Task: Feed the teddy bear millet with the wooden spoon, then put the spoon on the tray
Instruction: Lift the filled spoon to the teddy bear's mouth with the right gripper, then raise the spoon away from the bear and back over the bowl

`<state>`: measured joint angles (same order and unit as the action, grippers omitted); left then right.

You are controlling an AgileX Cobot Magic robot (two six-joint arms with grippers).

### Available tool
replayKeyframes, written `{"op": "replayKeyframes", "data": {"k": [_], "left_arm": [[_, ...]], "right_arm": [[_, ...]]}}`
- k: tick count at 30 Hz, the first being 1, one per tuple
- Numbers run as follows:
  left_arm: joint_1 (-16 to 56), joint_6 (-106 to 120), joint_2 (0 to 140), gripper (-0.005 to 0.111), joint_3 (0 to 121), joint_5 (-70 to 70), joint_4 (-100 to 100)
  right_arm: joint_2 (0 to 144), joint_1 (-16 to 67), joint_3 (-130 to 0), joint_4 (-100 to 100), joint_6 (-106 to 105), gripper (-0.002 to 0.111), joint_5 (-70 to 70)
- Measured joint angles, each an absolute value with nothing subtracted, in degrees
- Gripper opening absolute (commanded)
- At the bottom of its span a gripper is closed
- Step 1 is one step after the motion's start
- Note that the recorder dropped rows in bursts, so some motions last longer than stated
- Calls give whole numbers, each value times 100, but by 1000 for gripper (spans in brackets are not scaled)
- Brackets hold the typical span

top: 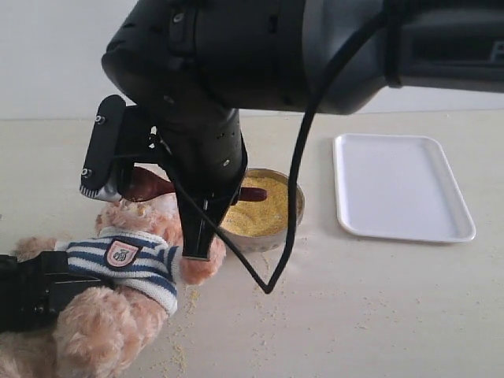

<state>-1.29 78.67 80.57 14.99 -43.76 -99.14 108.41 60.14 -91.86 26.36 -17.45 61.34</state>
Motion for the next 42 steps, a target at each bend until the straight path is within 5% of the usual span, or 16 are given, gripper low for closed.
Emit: {"op": "replayKeyframes", "data": {"k": [20, 32, 42], "left_arm": [[-129, 8725, 8057, 5, 1499, -4376, -9914], [-129, 7608, 8057, 5, 1574, -4376, -9596], [-129, 7854, 8057, 5, 1597, -4561, -9875]], "right_arm": [[10711, 6074, -9186, 3293, -1194, 0, 6911], [9933, 4016, -9186, 649, -1938, 0, 6980], [9933, 3925, -9186, 673, -1938, 0, 6980]]}}
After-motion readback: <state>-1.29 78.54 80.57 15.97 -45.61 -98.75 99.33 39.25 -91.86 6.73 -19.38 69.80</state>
